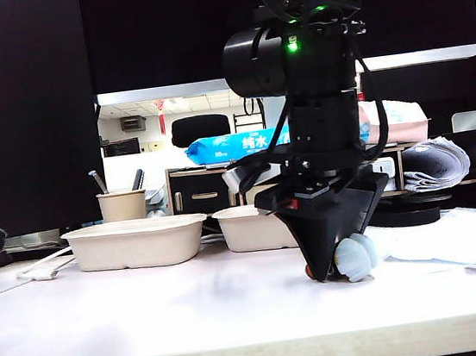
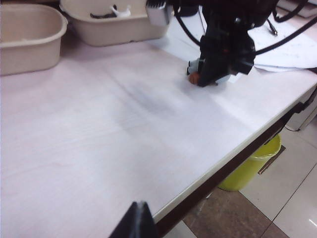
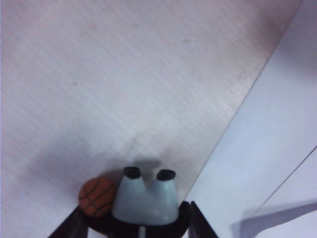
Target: Put the dolls with similar sizes into the same paper box, while dolls with different sizes go into separate paper boxes.
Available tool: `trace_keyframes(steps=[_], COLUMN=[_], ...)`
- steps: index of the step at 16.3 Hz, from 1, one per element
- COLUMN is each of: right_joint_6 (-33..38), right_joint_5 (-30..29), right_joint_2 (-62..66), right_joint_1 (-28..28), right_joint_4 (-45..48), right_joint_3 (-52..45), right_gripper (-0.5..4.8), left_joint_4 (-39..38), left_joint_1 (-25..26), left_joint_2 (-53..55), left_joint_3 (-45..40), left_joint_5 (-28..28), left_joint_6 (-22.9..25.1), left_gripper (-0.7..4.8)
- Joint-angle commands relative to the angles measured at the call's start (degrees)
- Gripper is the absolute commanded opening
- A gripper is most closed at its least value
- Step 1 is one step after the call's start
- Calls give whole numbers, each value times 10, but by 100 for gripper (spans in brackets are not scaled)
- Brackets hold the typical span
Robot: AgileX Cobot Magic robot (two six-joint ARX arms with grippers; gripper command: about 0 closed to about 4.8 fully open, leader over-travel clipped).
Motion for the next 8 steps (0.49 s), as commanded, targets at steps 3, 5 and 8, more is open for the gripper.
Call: trace_keyframes(steps=[3,5,8], right_joint_6=[2,2,2], right_joint_5=[0,0,0], right_joint_2=[0,0,-2], right_joint_1=[-3,-2,-2], right_joint_4=[-15,-14,-2], right_joint_3=[1,1,3], right_gripper=[121,98,98], left_joint_4=[7,7,6], left_joint_1=[0,0,2], left_joint_2=[-5,-5,-13], left_joint_3=[0,0,0], left_joint_5=[2,2,2], left_joint_6=[0,0,0], left_gripper=[-5,-5,-5])
